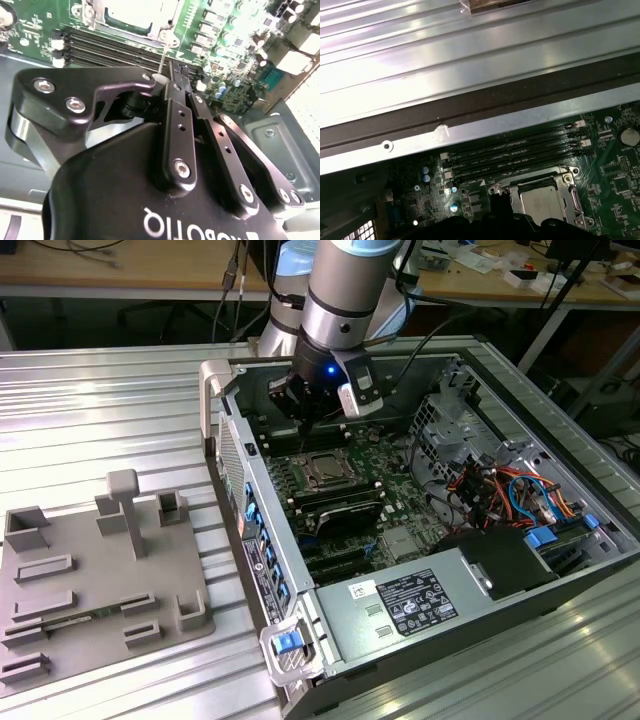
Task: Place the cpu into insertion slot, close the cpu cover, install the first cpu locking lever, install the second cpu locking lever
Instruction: 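Install the first cpu locking lever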
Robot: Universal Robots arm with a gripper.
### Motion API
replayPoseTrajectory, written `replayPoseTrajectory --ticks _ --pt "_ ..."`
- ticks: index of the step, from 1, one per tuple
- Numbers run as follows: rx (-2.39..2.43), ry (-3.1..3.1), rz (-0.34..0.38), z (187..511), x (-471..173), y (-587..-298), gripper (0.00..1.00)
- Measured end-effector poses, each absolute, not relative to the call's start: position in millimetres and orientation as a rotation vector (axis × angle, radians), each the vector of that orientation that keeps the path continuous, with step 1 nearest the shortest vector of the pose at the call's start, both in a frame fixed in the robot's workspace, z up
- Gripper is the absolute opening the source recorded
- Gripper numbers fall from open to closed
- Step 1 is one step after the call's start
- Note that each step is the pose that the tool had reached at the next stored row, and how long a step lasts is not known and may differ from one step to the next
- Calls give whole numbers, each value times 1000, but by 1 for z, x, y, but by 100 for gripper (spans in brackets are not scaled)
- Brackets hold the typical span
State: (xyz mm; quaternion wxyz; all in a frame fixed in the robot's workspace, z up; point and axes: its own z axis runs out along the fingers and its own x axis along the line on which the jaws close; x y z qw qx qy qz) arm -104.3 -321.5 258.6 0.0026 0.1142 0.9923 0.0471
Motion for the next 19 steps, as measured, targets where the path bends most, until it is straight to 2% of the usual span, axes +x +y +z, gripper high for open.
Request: replayPoseTrajectory --ticks 19 --pt "192 3132 149 256 -98 -321 11"
